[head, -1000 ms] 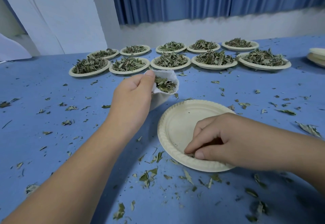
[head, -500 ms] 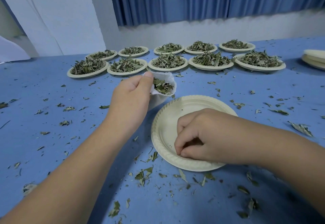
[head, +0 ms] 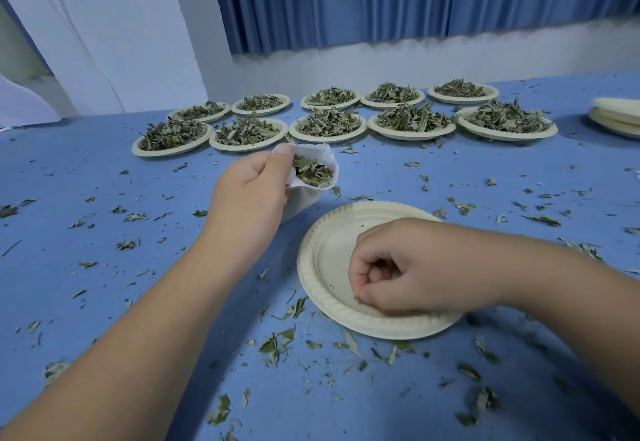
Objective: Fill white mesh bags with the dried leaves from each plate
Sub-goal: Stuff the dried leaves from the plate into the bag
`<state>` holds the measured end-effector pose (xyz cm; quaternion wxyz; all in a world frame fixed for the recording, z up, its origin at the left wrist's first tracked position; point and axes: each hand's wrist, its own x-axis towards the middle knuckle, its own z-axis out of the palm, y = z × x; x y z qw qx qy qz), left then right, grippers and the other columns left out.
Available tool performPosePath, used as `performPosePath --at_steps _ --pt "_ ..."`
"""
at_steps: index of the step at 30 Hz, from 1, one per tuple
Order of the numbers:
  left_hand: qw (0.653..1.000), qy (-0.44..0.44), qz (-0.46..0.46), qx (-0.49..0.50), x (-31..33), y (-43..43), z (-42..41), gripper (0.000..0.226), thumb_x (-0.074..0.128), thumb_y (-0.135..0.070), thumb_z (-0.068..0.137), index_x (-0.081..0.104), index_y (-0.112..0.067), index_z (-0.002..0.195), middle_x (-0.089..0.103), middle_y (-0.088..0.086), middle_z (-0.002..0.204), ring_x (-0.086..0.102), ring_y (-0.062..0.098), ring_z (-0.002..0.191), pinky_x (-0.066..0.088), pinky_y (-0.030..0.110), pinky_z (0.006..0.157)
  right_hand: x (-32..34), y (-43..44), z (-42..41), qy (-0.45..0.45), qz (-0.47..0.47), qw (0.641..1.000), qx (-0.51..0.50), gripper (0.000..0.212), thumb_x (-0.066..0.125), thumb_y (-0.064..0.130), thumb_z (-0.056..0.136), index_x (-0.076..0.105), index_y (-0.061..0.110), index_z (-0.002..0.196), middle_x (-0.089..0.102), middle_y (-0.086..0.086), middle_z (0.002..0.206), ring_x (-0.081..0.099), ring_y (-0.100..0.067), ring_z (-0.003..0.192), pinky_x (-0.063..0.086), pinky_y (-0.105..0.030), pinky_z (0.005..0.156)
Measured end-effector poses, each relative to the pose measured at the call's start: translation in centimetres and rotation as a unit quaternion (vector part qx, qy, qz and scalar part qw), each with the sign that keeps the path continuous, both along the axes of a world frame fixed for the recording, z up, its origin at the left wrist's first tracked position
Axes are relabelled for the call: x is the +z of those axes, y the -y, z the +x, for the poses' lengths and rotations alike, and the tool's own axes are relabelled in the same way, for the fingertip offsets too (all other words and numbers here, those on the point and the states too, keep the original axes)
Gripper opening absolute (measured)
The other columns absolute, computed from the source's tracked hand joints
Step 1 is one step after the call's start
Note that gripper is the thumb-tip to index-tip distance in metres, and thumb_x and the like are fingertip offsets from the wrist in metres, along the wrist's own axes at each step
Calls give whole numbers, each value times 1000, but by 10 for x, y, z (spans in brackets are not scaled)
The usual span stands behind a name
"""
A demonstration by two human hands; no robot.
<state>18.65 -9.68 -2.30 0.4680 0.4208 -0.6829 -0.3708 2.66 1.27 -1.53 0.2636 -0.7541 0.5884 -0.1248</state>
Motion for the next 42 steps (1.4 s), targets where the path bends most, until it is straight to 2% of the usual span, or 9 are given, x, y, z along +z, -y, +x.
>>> performPosePath --at_steps 5,10,19,25,29,33,37,39,42 --pt "1000 -2 -3 -12 1 1 0 53 47 -44 98 45 4 75 35 2 62 32 16 60 24 31 56 13 -2 -15 98 -19 993 -54 9 63 31 84 67 31 76 60 16 66 51 3 58 43 -11 55" --pt "1000 -12 -14 -16 3 1 1 54 49 -43 98 52 8 80 33 3 61 32 16 59 23 32 56 37 16 -13 157 -156 971 -91 9 65 25 81 67 25 72 54 14 59 45 0 54 39 -10 52" --pt "998 -55 34 -23 9 3 2 51 52 -41 97 39 -20 52 31 -6 48 25 10 43 21 21 40 65 71 22 -8 -253 963 -93 17 78 18 71 68 28 61 50 22 42 47 2 45 34 -9 46" --pt "996 -65 56 -27 10 2 1 49 51 -43 97 52 -18 55 33 -9 47 29 11 45 23 27 48 55 87 23 26 -288 945 -152 28 85 23 59 57 23 63 44 10 53 39 0 45 31 -13 44" --pt "996 -70 46 -39 9 2 1 45 49 -43 98 63 -11 69 32 -12 47 31 10 47 25 27 48 51 90 13 162 -137 958 -195 40 79 48 65 62 22 90 63 5 77 58 -1 57 45 -19 49" --pt "994 -85 51 -44 8 2 1 49 50 -41 99 56 -28 51 36 -15 46 35 7 48 28 29 50 44 87 11 369 103 914 -132 45 71 32 72 65 10 111 67 -6 94 70 -23 70 53 -23 51" --pt "997 -56 22 -38 7 3 2 48 48 -41 99 55 -25 54 40 -13 47 38 7 48 32 26 48 36 89 18 407 77 901 -128 32 71 10 74 64 3 105 65 -3 72 62 -11 60 52 -19 53" --pt "999 -25 -16 -33 6 3 3 46 47 -40 100 58 -15 62 45 -10 51 40 6 50 34 22 47 35 89 23 386 37 909 -152 18 66 -5 80 65 2 97 64 -4 70 61 -10 56 50 -18 50" --pt "995 42 -90 -14 6 2 4 43 45 -37 100 61 -11 70 47 -12 53 41 4 52 32 19 48 35 89 29 317 -40 929 -185 9 64 -4 81 66 4 85 64 -5 63 56 -10 46 44 -17 42"
